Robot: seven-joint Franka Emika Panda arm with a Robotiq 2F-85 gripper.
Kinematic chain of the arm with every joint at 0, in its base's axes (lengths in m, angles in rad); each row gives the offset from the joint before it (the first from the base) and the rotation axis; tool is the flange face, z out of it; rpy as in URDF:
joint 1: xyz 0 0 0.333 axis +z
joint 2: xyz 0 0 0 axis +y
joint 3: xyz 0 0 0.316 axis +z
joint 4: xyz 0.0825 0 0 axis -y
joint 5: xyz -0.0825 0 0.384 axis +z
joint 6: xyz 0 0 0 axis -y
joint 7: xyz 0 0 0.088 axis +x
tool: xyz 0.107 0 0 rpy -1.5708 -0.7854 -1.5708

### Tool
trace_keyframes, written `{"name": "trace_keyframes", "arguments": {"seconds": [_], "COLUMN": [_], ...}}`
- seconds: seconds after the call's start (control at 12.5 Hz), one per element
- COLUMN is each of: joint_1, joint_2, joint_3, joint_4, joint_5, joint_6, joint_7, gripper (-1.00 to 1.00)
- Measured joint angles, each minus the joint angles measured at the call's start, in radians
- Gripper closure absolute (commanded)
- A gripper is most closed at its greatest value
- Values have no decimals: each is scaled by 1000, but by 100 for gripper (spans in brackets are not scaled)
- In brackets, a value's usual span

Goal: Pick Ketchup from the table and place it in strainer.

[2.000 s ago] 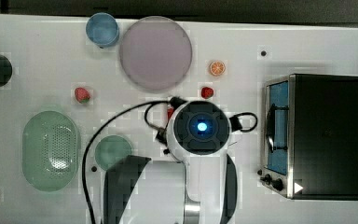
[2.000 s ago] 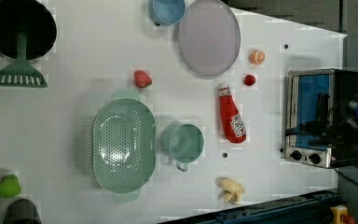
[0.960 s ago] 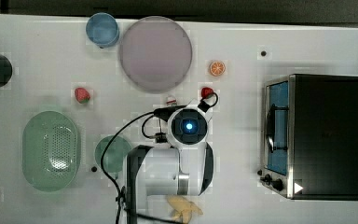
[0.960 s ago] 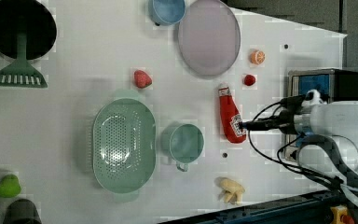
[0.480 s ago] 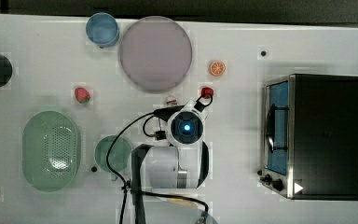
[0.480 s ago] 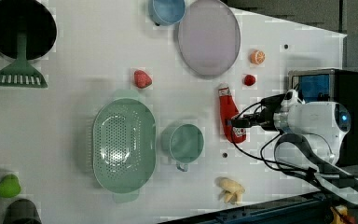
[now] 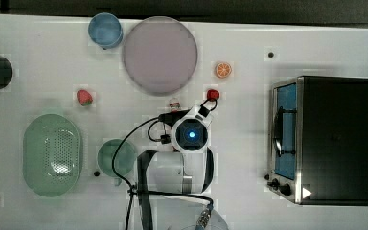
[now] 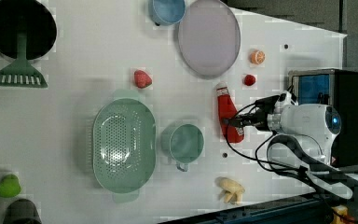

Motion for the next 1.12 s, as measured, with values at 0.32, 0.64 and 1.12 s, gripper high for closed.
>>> {"name": "trace_keyframes", "arguments": {"seconds": [0.32,0.64,1.12], "joint_1": [-3,-10,-16], "joint_2": [-20,-170,-452], "joint_3": [3,5,64], "joint_4": [0,37,334], "joint_5": [-7,-6,5], "joint_6": [-24,-281,-770], "joint_7": [-2,-3,2], "gripper": [-20,-20,-20]}}
